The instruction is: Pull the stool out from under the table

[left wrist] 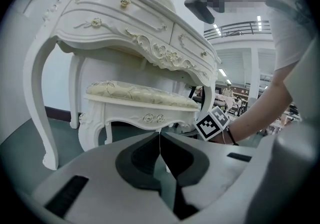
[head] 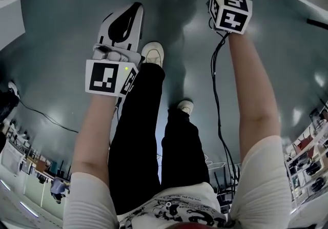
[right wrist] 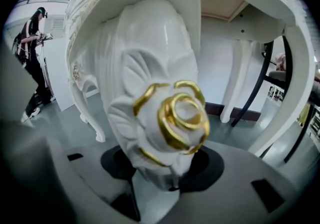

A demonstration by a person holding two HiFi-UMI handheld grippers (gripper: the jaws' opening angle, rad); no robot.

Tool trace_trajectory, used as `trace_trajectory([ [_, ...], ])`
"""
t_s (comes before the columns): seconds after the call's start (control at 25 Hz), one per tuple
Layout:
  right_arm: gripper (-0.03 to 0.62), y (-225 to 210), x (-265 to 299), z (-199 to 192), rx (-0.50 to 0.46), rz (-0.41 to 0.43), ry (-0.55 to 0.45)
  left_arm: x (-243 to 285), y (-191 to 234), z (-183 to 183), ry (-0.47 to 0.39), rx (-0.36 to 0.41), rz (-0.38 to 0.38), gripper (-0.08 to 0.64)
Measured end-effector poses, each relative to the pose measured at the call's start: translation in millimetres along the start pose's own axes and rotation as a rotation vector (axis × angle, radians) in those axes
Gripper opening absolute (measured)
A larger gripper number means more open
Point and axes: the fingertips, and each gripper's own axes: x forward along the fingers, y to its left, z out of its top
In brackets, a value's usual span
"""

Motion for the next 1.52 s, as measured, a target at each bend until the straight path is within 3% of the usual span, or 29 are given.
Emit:
trace_trajectory([
  [0.28, 0.225, 10, -40, -36, -0.041, 0.051, 0.022, -34, -24, -14, -0.008, -0.058, 0.040, 0.021],
  [0.8, 0.225, 29, -105, -93, -0.082, 0.113, 0.038, -91, -88, -56, 0.010, -0.031, 0.100, 0.021],
  [1.32, 0.229, 51, -210, -173, -0.151, 0.186, 0.102, -178, -165, -80, 0.049, -0.012, 0.119, 0.021],
  [1.52, 0.230, 80, -247, -205, -0.157, 0.191, 0.104, -222, -178, -97, 0.041, -0.024, 0.140, 0.021],
])
